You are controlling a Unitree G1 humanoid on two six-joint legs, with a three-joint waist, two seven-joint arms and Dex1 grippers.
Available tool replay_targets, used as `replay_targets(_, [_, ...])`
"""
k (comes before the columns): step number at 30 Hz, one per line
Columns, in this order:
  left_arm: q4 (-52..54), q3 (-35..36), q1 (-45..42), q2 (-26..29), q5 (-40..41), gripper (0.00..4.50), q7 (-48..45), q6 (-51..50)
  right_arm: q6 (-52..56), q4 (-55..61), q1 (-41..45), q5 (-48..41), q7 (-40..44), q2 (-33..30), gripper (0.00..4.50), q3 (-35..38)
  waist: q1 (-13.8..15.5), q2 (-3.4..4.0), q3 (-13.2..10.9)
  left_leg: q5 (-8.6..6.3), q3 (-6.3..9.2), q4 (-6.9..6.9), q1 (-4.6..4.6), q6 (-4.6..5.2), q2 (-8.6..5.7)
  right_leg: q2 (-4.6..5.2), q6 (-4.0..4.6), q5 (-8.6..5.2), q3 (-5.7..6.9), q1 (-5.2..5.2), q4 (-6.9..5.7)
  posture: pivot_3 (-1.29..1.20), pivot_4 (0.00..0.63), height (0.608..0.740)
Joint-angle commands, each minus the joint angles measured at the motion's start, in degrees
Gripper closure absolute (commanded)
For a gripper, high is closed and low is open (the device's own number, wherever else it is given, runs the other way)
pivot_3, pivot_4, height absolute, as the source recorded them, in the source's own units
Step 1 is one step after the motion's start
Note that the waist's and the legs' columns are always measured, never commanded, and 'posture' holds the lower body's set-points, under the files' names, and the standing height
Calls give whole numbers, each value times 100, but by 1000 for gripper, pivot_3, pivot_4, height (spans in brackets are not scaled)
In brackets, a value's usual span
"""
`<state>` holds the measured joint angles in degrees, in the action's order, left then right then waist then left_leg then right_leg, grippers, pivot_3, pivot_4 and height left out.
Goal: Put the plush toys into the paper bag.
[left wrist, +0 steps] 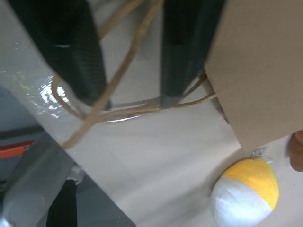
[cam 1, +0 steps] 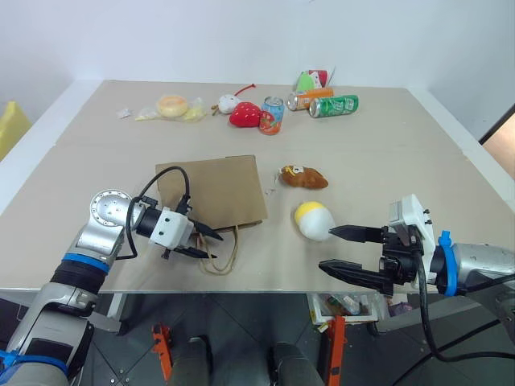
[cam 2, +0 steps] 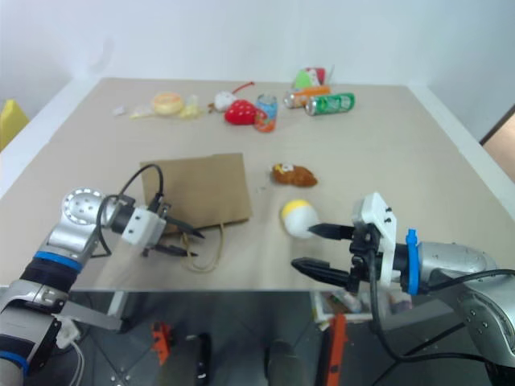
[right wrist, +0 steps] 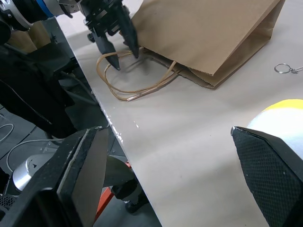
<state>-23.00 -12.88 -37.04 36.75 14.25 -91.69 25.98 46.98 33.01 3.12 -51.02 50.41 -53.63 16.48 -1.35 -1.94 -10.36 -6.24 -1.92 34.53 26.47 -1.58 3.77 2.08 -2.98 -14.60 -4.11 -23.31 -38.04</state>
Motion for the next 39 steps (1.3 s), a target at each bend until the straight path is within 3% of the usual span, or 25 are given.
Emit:
replay_targets(1, [323,235,-208,-137,417,4456,125,-479,-100,176,40,-111,-34,18,0,211,1,0,0,0,0,0,0,0,0,0,0,0,0,0,0,0,150,740])
replay_targets(11, [1151,565,-274,-369,1116,4456,788,-2469,-112,189,322,-312,-130,95,0,186,-3,0,0,1,15,0,2,2,1,-11,-2,-1,1,0,0,0,150,740])
replay_targets(16, [1481,673,-245,-555,1294,4456,1232,-3150,27,214,1252,-747,-1124,820,0,-159,-11,0,0,1,33,1,2,1,-1,-19,2,5,2,2,-1,0,150,740])
replay_targets(21, [1623,800,-268,-805,1351,4500,1815,-3611,173,258,1572,-878,-1681,1289,1794,-471,-8,0,0,2,34,0,4,2,-1,-20,3,7,2,1,-1,0,150,740])
replay_targets(26, [1883,997,-277,-1138,1546,4500,2582,-4208,215,301,1495,-966,-1755,1364,4368,-590,3,0,0,2,35,0,11,3,-5,-18,-13,1,0,1,-1,0,150,740])
replay_targets(32, [1947,1193,-384,-1285,1734,4500,2973,-4609,22,4,1815,-231,-1990,1656,4368,-1198,-4,0,0,2,41,-1,7,3,-2,-26,-1,6,2,0,-2,0,150,740])
replay_targets(36, [1959,1238,-484,-1348,1819,4500,3020,-4767,-383,-455,2348,1055,-2113,2087,4368,-2347,-39,0,0,3,40,1,2,4,-3,-28,9,18,-1,-5,-2,0,150,740])
replay_targets(39, [1988,1267,-506,-1389,1896,4500,3070,-4872,-584,-959,2604,1746,-2269,2407,4368,-2812,-40,0,0,4,42,0,2,6,-2,-32,11,19,-1,-5,-2,0,150,740])
